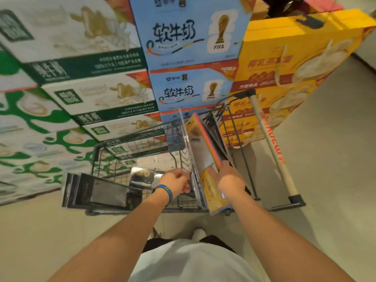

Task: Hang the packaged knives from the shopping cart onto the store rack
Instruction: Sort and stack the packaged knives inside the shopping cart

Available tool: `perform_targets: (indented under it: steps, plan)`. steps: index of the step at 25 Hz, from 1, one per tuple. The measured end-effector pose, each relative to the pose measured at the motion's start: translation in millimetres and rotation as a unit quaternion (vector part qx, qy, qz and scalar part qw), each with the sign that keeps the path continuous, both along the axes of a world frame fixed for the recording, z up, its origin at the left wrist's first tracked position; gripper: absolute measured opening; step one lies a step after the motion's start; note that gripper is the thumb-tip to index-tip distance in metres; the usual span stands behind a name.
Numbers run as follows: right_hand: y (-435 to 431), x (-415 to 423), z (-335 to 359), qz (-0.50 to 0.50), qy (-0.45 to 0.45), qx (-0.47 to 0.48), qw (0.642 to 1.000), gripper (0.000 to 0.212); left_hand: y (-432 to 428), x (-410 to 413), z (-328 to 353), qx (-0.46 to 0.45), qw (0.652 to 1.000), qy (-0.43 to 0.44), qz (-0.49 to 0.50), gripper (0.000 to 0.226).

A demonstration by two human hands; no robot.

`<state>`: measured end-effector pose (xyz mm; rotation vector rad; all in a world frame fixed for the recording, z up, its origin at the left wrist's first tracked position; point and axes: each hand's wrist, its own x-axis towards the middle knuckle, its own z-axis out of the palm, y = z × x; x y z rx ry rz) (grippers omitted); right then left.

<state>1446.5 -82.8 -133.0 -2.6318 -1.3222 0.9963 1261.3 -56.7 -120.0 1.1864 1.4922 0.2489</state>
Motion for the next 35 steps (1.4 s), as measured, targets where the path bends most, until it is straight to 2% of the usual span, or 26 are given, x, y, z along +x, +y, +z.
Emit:
perform_targets:
  steps: [3, 7, 9, 13, 14, 16, 18, 19, 21, 23, 25, 27, 28, 30, 32, 33, 35]
  plan:
    - [17, -18, -5, 0.031, -0.013, 0.024, 0.999, 0.057, -3, -11, -1, -0.041, 0.995, -0.071, 0.063, 0.024]
    - [20, -24, -1, 0.025, -0.048, 0.035, 0.998, 0.045, -5, -40, -9, -0.080, 0.988, -0.100, 0.085, 0.023]
    - [11, -21, 0, 0.013, -0.056, 0.060, 0.997, 0.042, -7, -61, -13, -0.110, 0.987, -0.079, 0.091, 0.024]
    - [4, -45, 11, -0.004, -0.053, -0.008, 0.999, 0.049, -1, -119, -26, -0.161, 0.979, -0.011, 0.122, 0.028]
    - [5, -53, 15, -0.020, -0.085, 0.040, 0.995, 0.051, 2, -133, -31, -0.157, 0.979, -0.012, 0.128, 0.027]
    - [4, -81, 31, -0.036, -0.149, 0.233, 0.960, 0.040, 11, -164, -40, -0.155, 0.979, -0.027, 0.130, 0.025]
    - [1, -130, 45, 0.012, -0.098, 0.391, 0.915, 0.019, 19, -188, -53, -0.164, 0.978, -0.033, 0.123, 0.024]
    - [3, -158, 45, 0.059, -0.044, 0.413, 0.908, 0.015, 24, -197, -62, -0.168, 0.978, -0.027, 0.116, 0.025]
    - [14, -208, 15, 0.120, 0.059, 0.338, 0.932, 0.019, 35, -211, -91, -0.178, 0.978, -0.020, 0.106, 0.026]
    - [30, -239, -38, 0.144, 0.102, 0.185, 0.967, 0.021, 44, -216, -124, -0.183, 0.977, -0.013, 0.107, 0.026]
    - [46, -252, -107, 0.145, 0.089, 0.016, 0.985, 0.030, 50, -215, -164, -0.192, 0.974, -0.005, 0.117, 0.026]
    - [61, -252, -171, 0.166, 0.023, -0.089, 0.982, 0.045, 55, -208, -203, -0.196, 0.975, 0.015, 0.105, 0.026]
    - [71, -249, -202, 0.194, -0.016, -0.111, 0.975, 0.053, 57, -204, -223, -0.195, 0.976, 0.023, 0.095, 0.027]
    - [96, -244, -259, 0.233, -0.082, -0.096, 0.964, 0.067, 61, -197, -260, -0.201, 0.977, 0.031, 0.063, 0.024]
    - [125, -243, -301, 0.237, -0.102, -0.064, 0.964, 0.080, 66, -195, -285, -0.200, 0.978, 0.064, 0.010, 0.026]
    - [136, -244, -316, 0.245, -0.103, -0.057, 0.962, 0.084, 69, -195, -293, -0.201, 0.977, 0.073, 0.000, 0.029]
    - [147, -246, -339, 0.286, -0.137, -0.026, 0.948, 0.078, 77, -193, -302, -0.211, 0.973, 0.085, -0.020, 0.031]
